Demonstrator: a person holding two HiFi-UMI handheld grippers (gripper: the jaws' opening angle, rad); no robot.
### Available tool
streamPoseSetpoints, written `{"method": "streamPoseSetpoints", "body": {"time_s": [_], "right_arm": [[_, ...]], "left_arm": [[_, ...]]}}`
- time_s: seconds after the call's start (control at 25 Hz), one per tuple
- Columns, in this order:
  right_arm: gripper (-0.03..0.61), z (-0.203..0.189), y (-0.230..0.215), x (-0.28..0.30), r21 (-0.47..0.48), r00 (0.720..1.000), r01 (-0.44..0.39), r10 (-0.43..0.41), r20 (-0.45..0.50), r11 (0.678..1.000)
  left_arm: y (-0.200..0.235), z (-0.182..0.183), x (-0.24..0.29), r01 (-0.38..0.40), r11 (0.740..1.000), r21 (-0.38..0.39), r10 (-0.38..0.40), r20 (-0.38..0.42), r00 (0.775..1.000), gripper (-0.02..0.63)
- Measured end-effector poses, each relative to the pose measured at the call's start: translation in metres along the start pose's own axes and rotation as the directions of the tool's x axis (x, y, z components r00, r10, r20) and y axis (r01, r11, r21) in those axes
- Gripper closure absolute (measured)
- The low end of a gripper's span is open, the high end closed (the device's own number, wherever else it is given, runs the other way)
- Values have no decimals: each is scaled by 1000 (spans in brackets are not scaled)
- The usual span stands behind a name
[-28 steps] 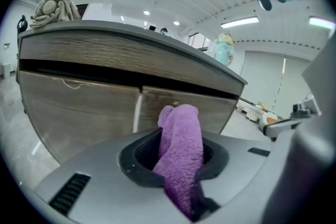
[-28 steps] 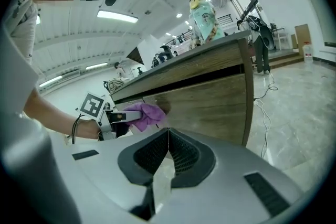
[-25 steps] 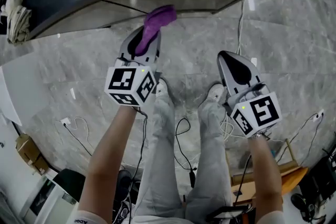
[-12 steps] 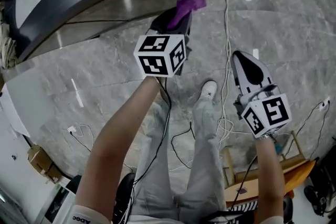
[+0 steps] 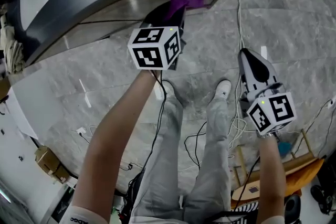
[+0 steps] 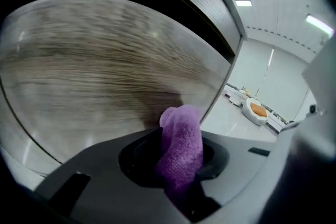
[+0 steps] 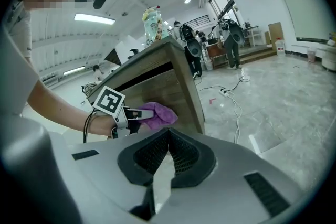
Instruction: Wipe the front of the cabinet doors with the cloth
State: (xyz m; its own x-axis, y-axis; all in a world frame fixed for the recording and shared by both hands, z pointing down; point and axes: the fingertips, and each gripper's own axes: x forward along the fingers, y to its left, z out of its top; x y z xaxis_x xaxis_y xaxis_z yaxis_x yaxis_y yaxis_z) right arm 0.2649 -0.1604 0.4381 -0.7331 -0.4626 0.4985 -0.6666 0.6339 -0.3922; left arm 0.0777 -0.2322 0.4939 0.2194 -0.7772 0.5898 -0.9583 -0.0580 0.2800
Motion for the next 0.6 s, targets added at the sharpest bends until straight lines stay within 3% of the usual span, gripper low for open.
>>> {"method": "streamPoseSetpoints", "body": {"time_s": [0.32,0.6], "right_arm": [[552,-1,73,49,-63,995,-96,93,-43,993],[552,-12,121,81,-93,985,-160,153,-79,983]], "left_arm": [[107,-21,-64,-142,990,-23,142,-14,990,525],[189,-36,-114,-269,960,-83,268,-18,963,525]]}}
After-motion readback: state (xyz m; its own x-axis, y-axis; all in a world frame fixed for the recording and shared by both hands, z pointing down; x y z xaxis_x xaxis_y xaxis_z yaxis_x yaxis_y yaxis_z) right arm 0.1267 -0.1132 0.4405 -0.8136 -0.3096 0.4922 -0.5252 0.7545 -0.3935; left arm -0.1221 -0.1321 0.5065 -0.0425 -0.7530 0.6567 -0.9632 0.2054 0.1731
